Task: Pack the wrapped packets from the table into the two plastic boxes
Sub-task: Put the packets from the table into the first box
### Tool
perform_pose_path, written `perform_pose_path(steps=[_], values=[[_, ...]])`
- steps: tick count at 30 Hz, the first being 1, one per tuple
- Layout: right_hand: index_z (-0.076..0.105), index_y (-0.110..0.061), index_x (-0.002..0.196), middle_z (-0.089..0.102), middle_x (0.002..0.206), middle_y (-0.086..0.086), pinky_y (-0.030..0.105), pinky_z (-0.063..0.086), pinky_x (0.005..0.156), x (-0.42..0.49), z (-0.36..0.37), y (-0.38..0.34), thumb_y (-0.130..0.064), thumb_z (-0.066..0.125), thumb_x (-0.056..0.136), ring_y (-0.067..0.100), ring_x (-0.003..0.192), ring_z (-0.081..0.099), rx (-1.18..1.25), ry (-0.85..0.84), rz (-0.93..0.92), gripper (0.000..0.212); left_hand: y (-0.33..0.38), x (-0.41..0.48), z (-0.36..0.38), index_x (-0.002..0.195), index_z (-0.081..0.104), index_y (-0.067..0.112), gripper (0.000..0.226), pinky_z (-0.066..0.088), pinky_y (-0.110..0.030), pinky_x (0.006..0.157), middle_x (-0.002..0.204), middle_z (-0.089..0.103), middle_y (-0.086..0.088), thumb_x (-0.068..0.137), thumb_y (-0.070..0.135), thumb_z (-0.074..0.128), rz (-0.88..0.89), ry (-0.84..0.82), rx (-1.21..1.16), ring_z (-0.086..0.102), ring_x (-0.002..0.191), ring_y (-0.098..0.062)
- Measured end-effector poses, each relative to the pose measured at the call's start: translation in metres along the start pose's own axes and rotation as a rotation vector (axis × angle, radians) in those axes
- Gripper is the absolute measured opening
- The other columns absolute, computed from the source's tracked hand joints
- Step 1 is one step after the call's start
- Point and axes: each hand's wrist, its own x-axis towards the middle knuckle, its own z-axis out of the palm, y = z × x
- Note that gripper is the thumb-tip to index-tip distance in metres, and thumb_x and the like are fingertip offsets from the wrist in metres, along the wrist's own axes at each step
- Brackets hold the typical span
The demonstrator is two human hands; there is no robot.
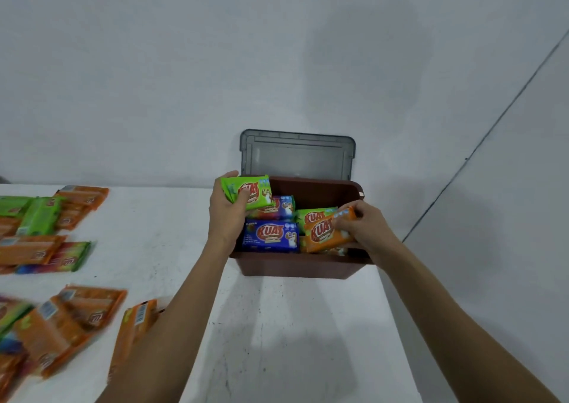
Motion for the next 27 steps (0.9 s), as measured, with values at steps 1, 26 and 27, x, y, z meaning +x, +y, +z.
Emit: perform_pose_path(steps=[1, 26, 27], values=[[0.056, -0.014, 0.114, 0.063, 0.108, 0.005, 0.036, 0.062, 0.073, 0.003, 0.001, 0.001, -0.014, 0.073, 0.086, 0.022, 0.093, 0.068, -0.030, -0.009, 0.003, 0.033, -0.002, -0.002, 0.001, 0.125, 0.049, 0.028, 0.032, 0.058, -0.031, 0.075, 0.114, 0.063, 0.001, 0.095, 0.020, 0.058, 0.013, 0.004, 0.040, 0.066, 0.098, -0.013], [0.059, -0.009, 0.124, 0.064, 0.126, 0.010, 0.033, 0.052, 0.092, 0.030, 0.011, 0.013, -0.025, 0.066, 0.093, 0.024, 0.107, 0.065, -0.858, -0.054, -0.230, 0.036, -0.013, -0.003, -0.002, 0.129, 0.046, 0.030, 0.036, 0.055, -0.016, 0.064, 0.107, 0.062, 0.013, 0.096, 0.023, 0.057, 0.079, 0.003, 0.098, 0.066, 0.092, -0.004], [0.060, -0.010, 0.123, 0.065, 0.125, 0.009, 0.032, 0.054, 0.090, 0.030, 0.011, 0.011, -0.027, 0.064, 0.094, 0.023, 0.106, 0.066, -0.817, -0.035, -0.249, 0.034, -0.012, -0.003, -0.001, 0.128, 0.046, 0.031, 0.036, 0.055, -0.016, 0.065, 0.107, 0.061, 0.014, 0.095, 0.022, 0.057, 0.083, -0.006, 0.106, 0.066, 0.092, -0.004]])
